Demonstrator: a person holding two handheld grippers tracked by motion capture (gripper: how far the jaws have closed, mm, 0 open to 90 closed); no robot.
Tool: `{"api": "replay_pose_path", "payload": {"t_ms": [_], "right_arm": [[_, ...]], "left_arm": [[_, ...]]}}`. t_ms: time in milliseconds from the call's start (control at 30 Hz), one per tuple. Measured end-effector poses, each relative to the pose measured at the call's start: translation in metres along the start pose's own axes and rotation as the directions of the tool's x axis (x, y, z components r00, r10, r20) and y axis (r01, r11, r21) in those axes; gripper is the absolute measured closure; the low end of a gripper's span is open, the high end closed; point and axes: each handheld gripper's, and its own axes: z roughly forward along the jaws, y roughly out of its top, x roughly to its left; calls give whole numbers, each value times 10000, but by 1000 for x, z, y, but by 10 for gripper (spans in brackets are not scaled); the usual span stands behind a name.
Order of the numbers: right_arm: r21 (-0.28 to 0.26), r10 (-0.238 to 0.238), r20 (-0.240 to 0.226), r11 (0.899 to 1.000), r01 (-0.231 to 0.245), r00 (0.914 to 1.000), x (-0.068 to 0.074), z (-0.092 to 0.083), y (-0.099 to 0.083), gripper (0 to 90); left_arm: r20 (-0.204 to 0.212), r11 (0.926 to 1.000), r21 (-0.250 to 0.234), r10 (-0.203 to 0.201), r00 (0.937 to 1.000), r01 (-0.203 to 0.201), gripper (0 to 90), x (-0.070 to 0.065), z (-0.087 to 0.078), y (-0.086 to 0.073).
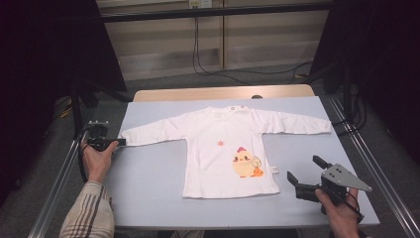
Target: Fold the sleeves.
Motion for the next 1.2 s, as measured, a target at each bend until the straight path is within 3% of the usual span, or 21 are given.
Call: {"api": "replay_pose_path", "payload": {"t_ms": [233, 433, 733, 1033, 1200], "right_arm": [[-19, 21, -15, 10000, -21, 10000, 0, 0, 0, 10], [-32, 31, 45, 10000, -31, 10000, 0, 0, 0, 10], [-47, 21, 55, 10000, -20, 10000, 0, 0, 0, 10], [-48, 9, 52, 10000, -9, 10000, 0, 0, 0, 11], [-53, 12, 66, 10000, -12, 10000, 0, 0, 0, 10]], "left_arm": [[104, 10000, 65, 49, 9999, -50, 840, 1, -4, -2], [144, 9991, -415, -70, 9999, 76, 842, -1, -6, -4], [261, 9969, -713, 363, 9990, -344, 841, -5, -15, -3], [435, 9916, -1270, 314, 9986, -256, 842, -9, -20, -6], [430, 9889, -1422, 506, 9978, -440, 842, -14, -24, -4]]}}
